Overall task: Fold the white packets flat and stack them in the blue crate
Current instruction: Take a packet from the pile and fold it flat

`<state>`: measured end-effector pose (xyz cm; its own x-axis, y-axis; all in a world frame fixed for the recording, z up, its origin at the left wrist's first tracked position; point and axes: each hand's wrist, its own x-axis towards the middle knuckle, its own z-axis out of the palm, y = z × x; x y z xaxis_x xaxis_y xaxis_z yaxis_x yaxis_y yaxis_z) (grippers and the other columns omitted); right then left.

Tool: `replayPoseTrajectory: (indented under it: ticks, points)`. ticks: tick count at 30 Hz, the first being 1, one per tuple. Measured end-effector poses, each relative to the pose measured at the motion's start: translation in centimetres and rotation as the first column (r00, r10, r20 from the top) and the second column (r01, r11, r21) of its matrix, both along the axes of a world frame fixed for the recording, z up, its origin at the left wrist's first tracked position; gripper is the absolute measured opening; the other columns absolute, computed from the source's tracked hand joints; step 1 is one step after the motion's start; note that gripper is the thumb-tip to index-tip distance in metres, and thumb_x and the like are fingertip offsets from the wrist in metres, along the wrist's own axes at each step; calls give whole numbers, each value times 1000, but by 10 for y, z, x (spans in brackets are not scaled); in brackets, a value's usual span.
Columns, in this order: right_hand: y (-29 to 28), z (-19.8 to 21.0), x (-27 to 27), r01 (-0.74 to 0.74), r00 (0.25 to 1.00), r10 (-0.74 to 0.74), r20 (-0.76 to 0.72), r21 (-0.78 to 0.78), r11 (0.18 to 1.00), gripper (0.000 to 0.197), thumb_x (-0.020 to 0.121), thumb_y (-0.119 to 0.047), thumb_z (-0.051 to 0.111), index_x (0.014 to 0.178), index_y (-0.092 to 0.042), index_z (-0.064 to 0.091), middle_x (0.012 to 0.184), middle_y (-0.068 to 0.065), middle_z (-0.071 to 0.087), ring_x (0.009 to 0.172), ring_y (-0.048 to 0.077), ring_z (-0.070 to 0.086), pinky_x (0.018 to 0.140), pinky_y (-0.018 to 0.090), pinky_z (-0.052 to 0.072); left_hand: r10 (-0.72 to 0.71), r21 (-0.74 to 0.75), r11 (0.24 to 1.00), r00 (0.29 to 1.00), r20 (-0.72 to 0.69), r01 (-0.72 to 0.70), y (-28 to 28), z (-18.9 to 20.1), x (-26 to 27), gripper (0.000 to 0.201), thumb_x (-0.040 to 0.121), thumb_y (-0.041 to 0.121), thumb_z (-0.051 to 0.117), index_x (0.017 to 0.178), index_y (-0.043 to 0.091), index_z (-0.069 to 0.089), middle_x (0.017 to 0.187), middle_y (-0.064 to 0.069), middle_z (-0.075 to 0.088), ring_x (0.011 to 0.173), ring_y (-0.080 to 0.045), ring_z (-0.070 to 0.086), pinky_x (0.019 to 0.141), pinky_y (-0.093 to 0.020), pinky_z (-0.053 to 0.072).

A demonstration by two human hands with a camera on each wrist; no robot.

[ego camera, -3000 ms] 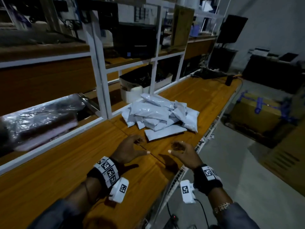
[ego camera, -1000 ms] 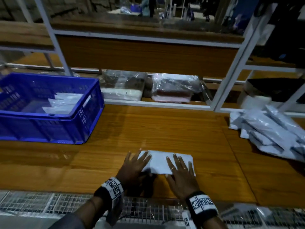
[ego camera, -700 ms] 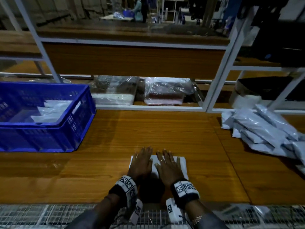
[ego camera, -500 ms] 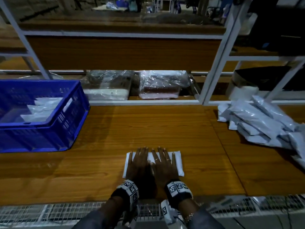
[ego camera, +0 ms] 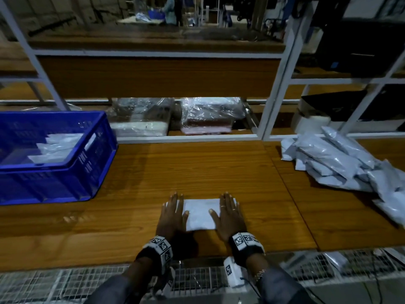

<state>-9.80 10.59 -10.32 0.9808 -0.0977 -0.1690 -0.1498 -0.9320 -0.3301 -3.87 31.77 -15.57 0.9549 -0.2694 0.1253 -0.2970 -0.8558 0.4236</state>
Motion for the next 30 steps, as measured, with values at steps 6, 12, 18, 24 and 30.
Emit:
replayPoseTrajectory:
  ticks: [6,12,18,24,30]
  points:
    - [6,-15,-4,50,998,-49,27,-32,998,77,103,-60,17,161,-12,-1,168,6,-9,155,23,-8,126,40,-7,-52,31,998,998,25,51,6,0,-10,65,108,44,16,147,2,48,149,-27,47,134,-45,49,102,-64,45]
    - [6,5,6,-32,998,29,-53,-63,998,74,105,-56,17,161,-12,-2,167,6,-13,155,23,-12,124,47,-11,-41,121,992,996,83,31,-4,23,-24,59,104,41,28,149,8,47,153,-21,44,140,-40,44,113,-59,24]
    - [26,-1,13,-148,989,148,-9,-36,988,58,106,-50,11,160,-36,-3,167,-4,-18,154,20,-16,124,50,-10,-29,37,999,998,47,28,-26,17,-19,59,108,43,9,153,17,38,152,-18,46,135,-38,51,111,-56,21]
    - [38,-17,10,-100,992,106,65,-95,991,68,94,-52,4,158,-40,23,169,1,11,155,27,12,121,55,-2,-72,-12,997,992,102,73,-33,7,-34,50,105,34,33,151,20,46,152,-19,47,141,-36,45,110,-59,34]
    - [17,-13,12,-127,991,129,29,-76,989,59,105,-54,12,160,-39,0,168,-1,-14,155,22,-12,122,48,-14,-29,89,996,999,35,26,-17,8,-18,58,105,44,18,156,23,35,153,-16,47,139,-35,48,108,-59,40]
